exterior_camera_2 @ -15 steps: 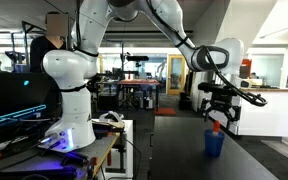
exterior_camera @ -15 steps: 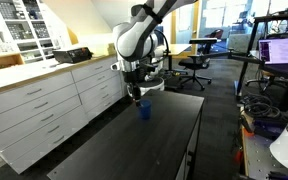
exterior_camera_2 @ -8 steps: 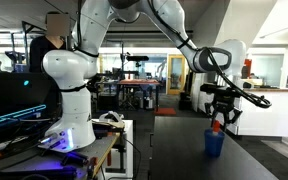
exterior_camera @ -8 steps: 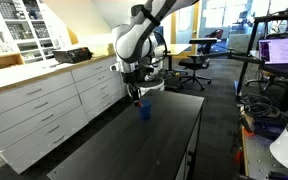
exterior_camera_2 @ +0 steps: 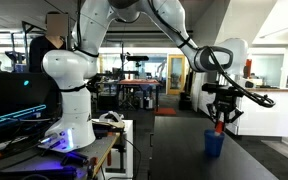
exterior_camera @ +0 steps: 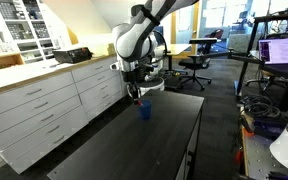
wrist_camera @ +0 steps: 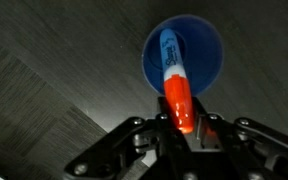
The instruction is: Remove the marker from the cup.
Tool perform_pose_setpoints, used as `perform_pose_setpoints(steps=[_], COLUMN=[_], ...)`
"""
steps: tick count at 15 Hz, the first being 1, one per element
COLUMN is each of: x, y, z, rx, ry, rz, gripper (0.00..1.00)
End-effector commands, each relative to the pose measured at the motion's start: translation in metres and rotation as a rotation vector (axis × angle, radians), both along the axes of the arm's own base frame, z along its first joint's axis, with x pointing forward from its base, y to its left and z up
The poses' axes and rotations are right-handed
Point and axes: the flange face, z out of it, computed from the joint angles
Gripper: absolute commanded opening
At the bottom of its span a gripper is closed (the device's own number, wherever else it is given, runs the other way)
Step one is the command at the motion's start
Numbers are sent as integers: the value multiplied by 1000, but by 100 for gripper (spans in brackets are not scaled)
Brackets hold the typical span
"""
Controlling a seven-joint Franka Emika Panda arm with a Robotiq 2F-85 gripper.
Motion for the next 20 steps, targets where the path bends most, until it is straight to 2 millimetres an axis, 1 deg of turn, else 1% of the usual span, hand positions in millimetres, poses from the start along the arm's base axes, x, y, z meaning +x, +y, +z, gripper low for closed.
perform_pose_setpoints(steps=[1,6,13,18,20], x=[6,9,16,16,12], y=[-6,-5,-7,-16,-22], z=[2,10,27,34,34], rx=[-5,-12,-12,-14,-7], ry=[-13,-23,-56,-67,-59], rz=[8,-2,-9,-25,-40], gripper=[7,7,7,7,6])
